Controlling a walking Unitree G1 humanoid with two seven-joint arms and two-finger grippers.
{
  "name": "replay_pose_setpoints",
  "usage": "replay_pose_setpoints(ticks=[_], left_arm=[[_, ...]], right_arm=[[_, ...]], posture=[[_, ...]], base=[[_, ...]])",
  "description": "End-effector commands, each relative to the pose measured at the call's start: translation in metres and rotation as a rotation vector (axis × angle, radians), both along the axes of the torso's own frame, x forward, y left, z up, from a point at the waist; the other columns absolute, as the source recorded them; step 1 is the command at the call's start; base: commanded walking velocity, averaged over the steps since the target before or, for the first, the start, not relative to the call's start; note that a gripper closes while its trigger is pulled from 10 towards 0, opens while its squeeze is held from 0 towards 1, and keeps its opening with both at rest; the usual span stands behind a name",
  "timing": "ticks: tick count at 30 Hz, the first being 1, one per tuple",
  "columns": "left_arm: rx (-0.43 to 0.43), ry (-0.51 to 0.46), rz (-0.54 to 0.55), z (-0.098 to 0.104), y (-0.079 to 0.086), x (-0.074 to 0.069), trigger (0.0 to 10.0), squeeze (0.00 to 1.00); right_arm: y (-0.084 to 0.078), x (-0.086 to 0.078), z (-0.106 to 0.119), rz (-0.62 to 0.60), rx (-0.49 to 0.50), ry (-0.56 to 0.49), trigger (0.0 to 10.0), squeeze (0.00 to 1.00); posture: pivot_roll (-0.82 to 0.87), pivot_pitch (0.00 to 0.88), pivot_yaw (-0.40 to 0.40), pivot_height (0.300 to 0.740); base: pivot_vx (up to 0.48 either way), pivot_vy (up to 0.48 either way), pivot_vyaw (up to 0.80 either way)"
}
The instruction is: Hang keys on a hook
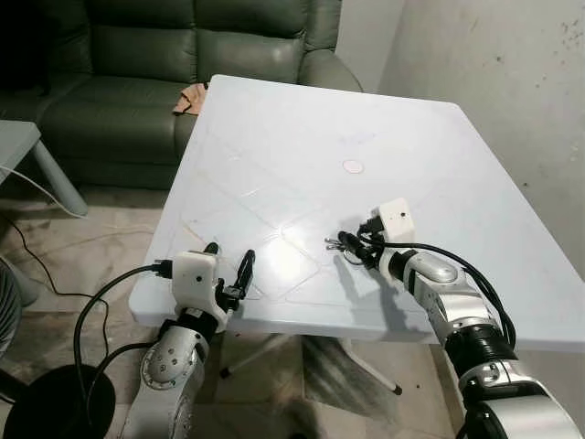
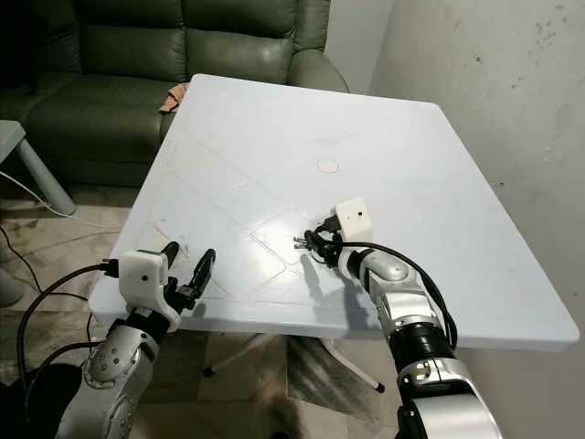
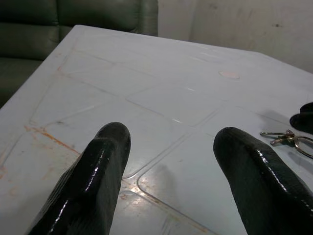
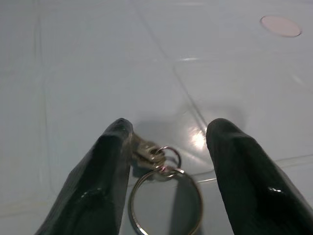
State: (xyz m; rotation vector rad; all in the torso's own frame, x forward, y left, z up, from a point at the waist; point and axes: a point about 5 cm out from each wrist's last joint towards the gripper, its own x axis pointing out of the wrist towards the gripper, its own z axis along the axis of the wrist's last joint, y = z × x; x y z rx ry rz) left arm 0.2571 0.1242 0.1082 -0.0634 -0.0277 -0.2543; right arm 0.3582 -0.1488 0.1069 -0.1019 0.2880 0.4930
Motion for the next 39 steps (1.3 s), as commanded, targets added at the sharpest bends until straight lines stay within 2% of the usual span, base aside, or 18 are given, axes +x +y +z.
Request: replay_pose_setpoints(ticks=[1,4,9,25,30,31,32,39], left_arm=[[-0.005,-0.002,0.005,0.002,0.0,-0.002,10.0,0.0],[-0.002,-0.003,0.001,0.002,0.001,-0.001,10.0,0.0],[-0.001,-0.003,-0.002,0.003,0.0,-0.001,10.0,0.0],[-0.004,-0.003,0.001,0.003,0.001,0.0,10.0,0.0],[-0.005,-0.005,0.001,0.004,0.001,0.0,10.0,0.0],[-0.007,-0.005,0.002,0.004,0.001,0.0,10.0,0.0],[-0.009,-0.006,0.004,0.004,0.001,0.001,10.0,0.0],[-0.011,-0.006,0.007,0.005,0.001,0.001,10.0,0.0]], right_arm=[[-0.007,-0.003,-0.004,0.017,-0.024,0.008,10.0,1.0],[-0.01,-0.009,-0.011,0.067,-0.05,0.04,10.0,1.0],[-0.01,-0.01,-0.012,0.081,-0.045,0.055,10.0,1.0],[-0.014,-0.008,-0.016,0.032,-0.067,0.087,10.0,1.0],[-0.015,-0.009,-0.02,0.033,-0.057,0.157,10.0,1.0],[-0.015,-0.009,-0.02,0.031,-0.048,0.177,10.0,0.17],[-0.015,-0.01,-0.021,0.041,-0.044,0.201,10.0,0.0],[-0.016,-0.011,-0.024,0.056,-0.047,0.222,10.0,0.0]], posture=[[-0.03,0.081,-0.116,0.74],[-0.03,0.082,-0.109,0.74],[-0.03,0.083,-0.11,0.74],[-0.03,0.085,-0.109,0.74],[-0.03,0.084,-0.109,0.74],[-0.03,0.086,-0.111,0.74],[-0.03,0.086,-0.111,0.74],[-0.03,0.083,-0.114,0.74]], base=[[0.0,0.0,0.0],[0.0,0.0,0.0],[0.0,0.0,0.0],[0.0,0.0,0.0],[0.0,0.0,0.0],[0.0,0.0,0.0],[0.0,0.0,0.0],[0.0,0.0,0.0]])
